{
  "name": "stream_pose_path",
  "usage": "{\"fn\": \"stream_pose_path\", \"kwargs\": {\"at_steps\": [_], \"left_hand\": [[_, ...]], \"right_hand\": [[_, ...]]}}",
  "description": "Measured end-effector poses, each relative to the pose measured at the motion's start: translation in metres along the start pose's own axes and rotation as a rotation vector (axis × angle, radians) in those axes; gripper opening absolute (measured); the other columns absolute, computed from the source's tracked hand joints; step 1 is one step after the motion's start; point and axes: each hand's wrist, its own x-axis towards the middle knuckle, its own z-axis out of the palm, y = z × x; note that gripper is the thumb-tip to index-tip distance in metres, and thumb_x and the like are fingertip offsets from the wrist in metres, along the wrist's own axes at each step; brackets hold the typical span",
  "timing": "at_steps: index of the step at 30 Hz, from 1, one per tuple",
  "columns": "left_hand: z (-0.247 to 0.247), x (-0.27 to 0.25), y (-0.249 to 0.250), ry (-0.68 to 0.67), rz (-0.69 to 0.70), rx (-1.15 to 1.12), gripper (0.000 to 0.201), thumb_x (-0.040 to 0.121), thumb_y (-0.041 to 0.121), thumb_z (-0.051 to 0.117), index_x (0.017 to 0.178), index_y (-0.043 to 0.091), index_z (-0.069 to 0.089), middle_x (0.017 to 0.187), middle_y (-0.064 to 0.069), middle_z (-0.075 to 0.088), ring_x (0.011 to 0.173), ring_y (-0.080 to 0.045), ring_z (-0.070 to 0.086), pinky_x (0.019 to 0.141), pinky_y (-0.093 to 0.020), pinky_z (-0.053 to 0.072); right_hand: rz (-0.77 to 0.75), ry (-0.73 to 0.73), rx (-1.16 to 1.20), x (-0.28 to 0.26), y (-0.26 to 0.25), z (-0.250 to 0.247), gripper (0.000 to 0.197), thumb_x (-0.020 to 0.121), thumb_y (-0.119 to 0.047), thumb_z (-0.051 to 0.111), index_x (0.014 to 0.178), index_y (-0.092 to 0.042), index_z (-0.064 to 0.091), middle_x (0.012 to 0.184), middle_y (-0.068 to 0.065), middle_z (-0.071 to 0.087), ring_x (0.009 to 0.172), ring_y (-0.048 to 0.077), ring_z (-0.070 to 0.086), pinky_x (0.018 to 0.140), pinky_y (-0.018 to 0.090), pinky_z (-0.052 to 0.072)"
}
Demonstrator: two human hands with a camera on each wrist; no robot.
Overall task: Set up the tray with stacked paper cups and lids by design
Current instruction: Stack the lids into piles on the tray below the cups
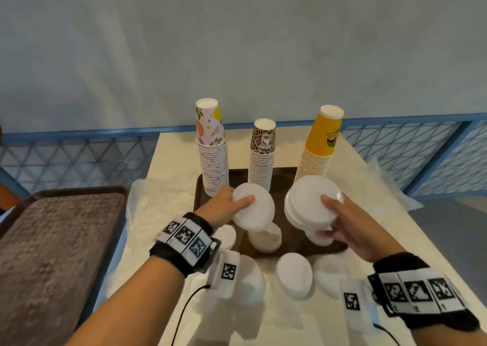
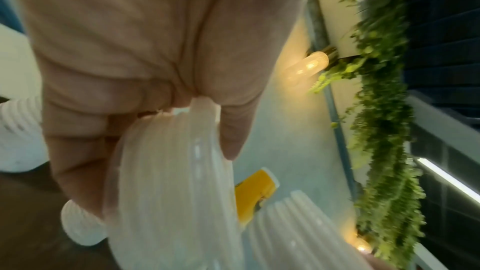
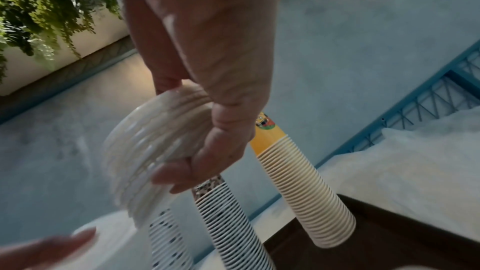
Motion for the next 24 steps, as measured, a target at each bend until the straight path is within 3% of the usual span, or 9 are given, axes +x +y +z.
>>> {"fn": "stream_pose_path", "kwargs": {"at_steps": [2,3,5,8,10,13,17,22,24], "left_hand": [[0.016,0.022,0.001,-0.009,-0.065,0.015,0.037,0.09,0.033,0.058,0.113,0.01,0.041,0.1,-0.005,0.055,0.098,-0.024,0.057,0.093,-0.047,0.05],[0.021,0.033,-0.002,-0.021,-0.094,0.057,0.048,0.087,0.039,0.06,0.118,0.006,0.042,0.106,-0.008,0.056,0.103,-0.026,0.057,0.096,-0.049,0.05],[0.031,0.053,-0.005,-0.042,-0.141,0.175,0.058,0.085,0.043,0.06,0.123,0.004,0.042,0.114,-0.01,0.056,0.107,-0.027,0.056,0.094,-0.041,0.051],[0.046,0.074,-0.014,-0.065,-0.186,0.309,0.052,0.089,0.041,0.056,0.124,0.005,0.044,0.109,-0.01,0.055,0.094,-0.023,0.054,0.069,-0.028,0.048],[0.053,0.086,-0.02,-0.084,-0.207,0.334,0.054,0.089,0.044,0.055,0.124,0.003,0.047,0.106,-0.01,0.056,0.089,-0.022,0.053,0.061,-0.024,0.045],[0.059,0.095,-0.028,-0.094,-0.273,0.403,0.055,0.09,0.044,0.053,0.125,0.003,0.047,0.123,-0.016,0.056,0.097,-0.023,0.053,0.077,-0.032,0.045],[0.065,0.098,-0.035,-0.101,-0.324,0.527,0.057,0.091,0.045,0.051,0.128,0.003,0.046,0.132,-0.015,0.052,0.119,-0.029,0.051,0.097,-0.036,0.041],[0.067,0.104,-0.043,-0.085,-0.406,0.717,0.064,0.09,0.054,0.046,0.13,0.005,0.047,0.146,-0.018,0.038,0.141,-0.033,0.025,0.114,-0.043,0.025],[0.068,0.107,-0.044,-0.095,-0.393,0.73,0.06,0.091,0.051,0.047,0.13,0.005,0.047,0.141,-0.015,0.045,0.136,-0.029,0.035,0.11,-0.038,0.03]], "right_hand": [[0.0,-0.027,0.009,0.023,-0.01,-0.016,0.04,0.096,-0.03,0.044,0.135,-0.029,0.038,0.13,0.003,0.055,0.113,0.024,0.056,0.086,0.045,0.052],[0.004,-0.033,-0.002,0.033,-0.012,-0.022,0.041,0.096,-0.03,0.043,0.137,-0.027,0.037,0.131,0.004,0.054,0.113,0.024,0.056,0.088,0.047,0.051],[0.027,-0.052,-0.036,0.053,-0.015,-0.032,0.041,0.096,-0.029,0.043,0.137,-0.026,0.037,0.129,0.004,0.055,0.108,0.021,0.057,0.085,0.045,0.053],[0.088,-0.101,-0.136,0.08,-0.015,-0.042,0.04,0.096,-0.028,0.044,0.135,-0.025,0.038,0.128,0.006,0.055,0.108,0.022,0.058,0.074,0.035,0.057],[0.128,-0.142,-0.2,0.096,-0.016,-0.045,0.038,0.096,-0.027,0.044,0.134,-0.025,0.039,0.127,0.007,0.056,0.111,0.025,0.058,0.072,0.032,0.057],[0.172,-0.19,-0.269,0.117,-0.015,-0.044,0.034,0.097,-0.027,0.043,0.131,-0.027,0.041,0.121,0.005,0.058,0.111,0.025,0.057,0.074,0.032,0.055],[0.227,-0.244,-0.312,0.141,-0.014,-0.034,0.025,0.098,-0.027,0.043,0.123,-0.028,0.042,0.109,-0.001,0.06,0.101,0.019,0.059,0.072,0.029,0.055],[0.345,-0.23,-0.292,0.165,-0.002,-0.014,0.045,0.096,-0.027,0.048,0.138,-0.015,0.037,0.135,0.011,0.05,0.12,0.029,0.052,0.068,0.028,0.056],[0.394,-0.214,-0.27,0.172,0.004,-0.006,0.05,0.095,-0.026,0.05,0.141,-0.012,0.034,0.139,0.012,0.047,0.12,0.029,0.053,0.066,0.027,0.058]]}}
